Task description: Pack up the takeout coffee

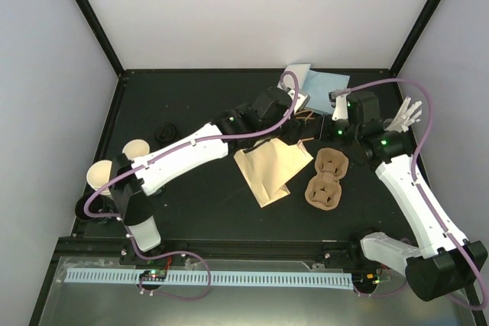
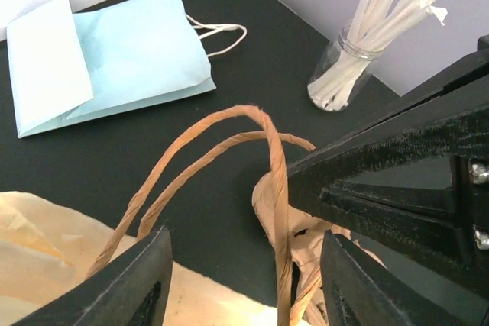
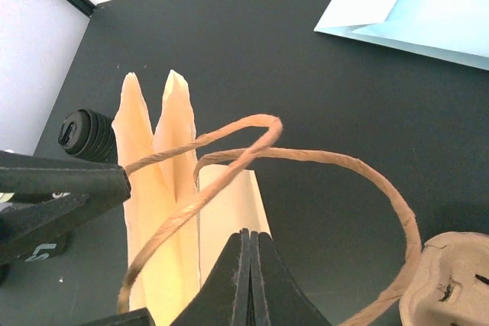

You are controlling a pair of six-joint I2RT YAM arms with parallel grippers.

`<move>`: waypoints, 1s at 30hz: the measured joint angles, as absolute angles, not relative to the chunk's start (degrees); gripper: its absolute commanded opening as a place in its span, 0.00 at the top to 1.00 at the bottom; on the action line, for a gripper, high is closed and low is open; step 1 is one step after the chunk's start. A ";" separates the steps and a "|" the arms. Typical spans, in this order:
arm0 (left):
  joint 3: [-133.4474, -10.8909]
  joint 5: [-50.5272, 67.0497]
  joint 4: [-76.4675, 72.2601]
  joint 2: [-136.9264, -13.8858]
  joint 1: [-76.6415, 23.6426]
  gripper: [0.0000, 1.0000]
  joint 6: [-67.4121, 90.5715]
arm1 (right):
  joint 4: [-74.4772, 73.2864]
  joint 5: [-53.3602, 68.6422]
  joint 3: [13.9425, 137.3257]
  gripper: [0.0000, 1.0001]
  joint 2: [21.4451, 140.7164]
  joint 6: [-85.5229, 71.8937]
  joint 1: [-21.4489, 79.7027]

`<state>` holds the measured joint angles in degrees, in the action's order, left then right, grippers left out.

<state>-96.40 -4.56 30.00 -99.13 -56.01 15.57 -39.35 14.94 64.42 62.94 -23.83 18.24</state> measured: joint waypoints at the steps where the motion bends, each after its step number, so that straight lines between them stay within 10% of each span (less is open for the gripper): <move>1: -96.73 -4.40 30.44 -99.46 -56.01 0.51 15.40 | -39.31 14.83 64.27 0.99 62.87 -23.99 18.24; 13: -102.72 -2.35 36.01 -104.14 -56.01 0.69 14.87 | -39.53 11.94 64.03 0.99 61.73 -24.34 18.17; 18: -102.74 -2.20 36.93 -104.12 -56.01 0.98 14.20 | -40.45 12.60 64.03 0.99 61.67 -23.66 18.17; 30: -92.99 -1.48 33.98 -94.94 -56.01 0.99 13.74 | -44.95 24.80 67.48 0.99 61.87 -20.86 18.13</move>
<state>-92.99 -1.48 33.98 -94.94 -56.01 13.74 -44.95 24.80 67.48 61.87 -20.86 18.13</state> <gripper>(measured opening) 0.019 0.024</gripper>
